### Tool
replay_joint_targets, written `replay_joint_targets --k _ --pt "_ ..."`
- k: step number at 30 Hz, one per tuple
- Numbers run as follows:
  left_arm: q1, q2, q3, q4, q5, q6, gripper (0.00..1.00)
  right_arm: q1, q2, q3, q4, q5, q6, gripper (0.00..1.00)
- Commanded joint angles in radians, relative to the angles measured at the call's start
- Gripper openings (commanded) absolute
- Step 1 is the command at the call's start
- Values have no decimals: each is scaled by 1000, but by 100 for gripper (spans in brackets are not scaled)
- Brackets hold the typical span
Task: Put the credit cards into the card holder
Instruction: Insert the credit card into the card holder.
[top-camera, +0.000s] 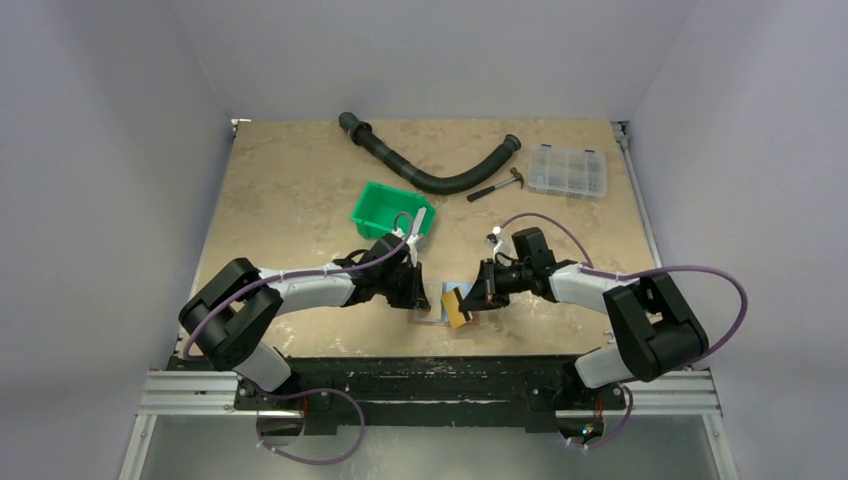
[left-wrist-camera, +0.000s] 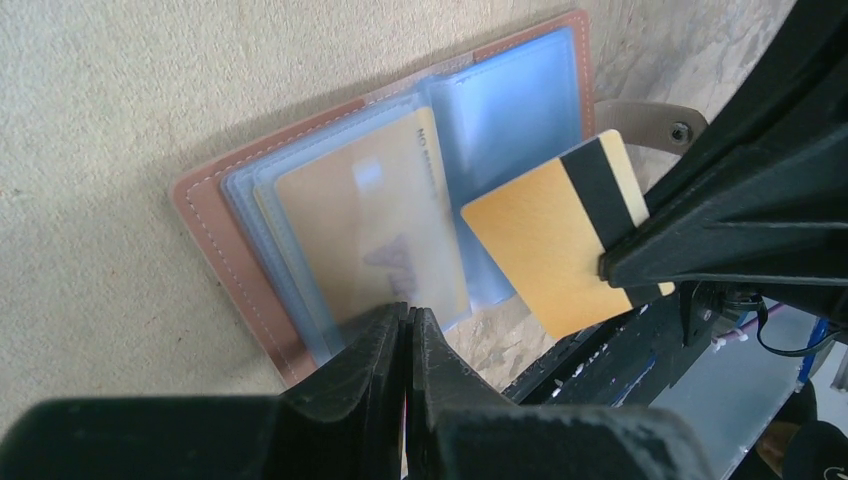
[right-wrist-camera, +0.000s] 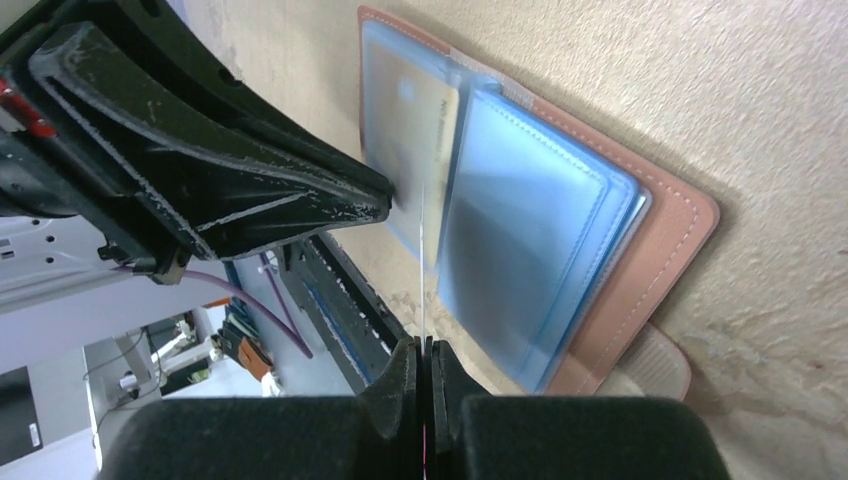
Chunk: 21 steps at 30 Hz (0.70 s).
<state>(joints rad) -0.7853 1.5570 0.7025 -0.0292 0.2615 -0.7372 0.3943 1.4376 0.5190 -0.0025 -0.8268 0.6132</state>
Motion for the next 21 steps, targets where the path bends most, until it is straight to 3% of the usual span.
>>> replay_joint_targets --k 1,12,21 --pt "0 22 -29 8 -62 28 4 3 36 0 112 -3 23 0" --pt "1 6 -41 -23 -71 31 0 3 124 17 158 19 24 0" --pt "1 -1 -53 -18 -67 30 0 5 168 -2 338 15 71 0"
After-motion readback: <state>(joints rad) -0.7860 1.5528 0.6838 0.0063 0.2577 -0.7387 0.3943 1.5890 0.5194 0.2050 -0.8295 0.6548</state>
